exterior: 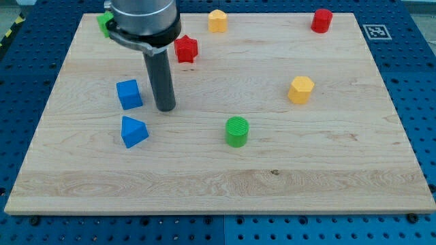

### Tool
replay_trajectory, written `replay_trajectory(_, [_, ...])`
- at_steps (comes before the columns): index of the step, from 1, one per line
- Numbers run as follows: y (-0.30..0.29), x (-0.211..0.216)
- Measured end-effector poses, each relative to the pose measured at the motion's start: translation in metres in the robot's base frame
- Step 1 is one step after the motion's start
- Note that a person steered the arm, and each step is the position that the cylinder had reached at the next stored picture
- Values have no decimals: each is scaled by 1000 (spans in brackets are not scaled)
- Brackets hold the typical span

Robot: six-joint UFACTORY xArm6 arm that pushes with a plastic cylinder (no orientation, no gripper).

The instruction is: Push the blue cube towards the center left side

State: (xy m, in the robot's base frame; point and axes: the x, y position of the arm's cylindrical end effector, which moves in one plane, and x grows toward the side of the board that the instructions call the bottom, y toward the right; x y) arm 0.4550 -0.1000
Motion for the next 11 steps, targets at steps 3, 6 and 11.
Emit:
replay_trajectory(3, [-48,4])
replay_trajectory(6, [-86,-24])
replay_trajectory(11, [-44,-38])
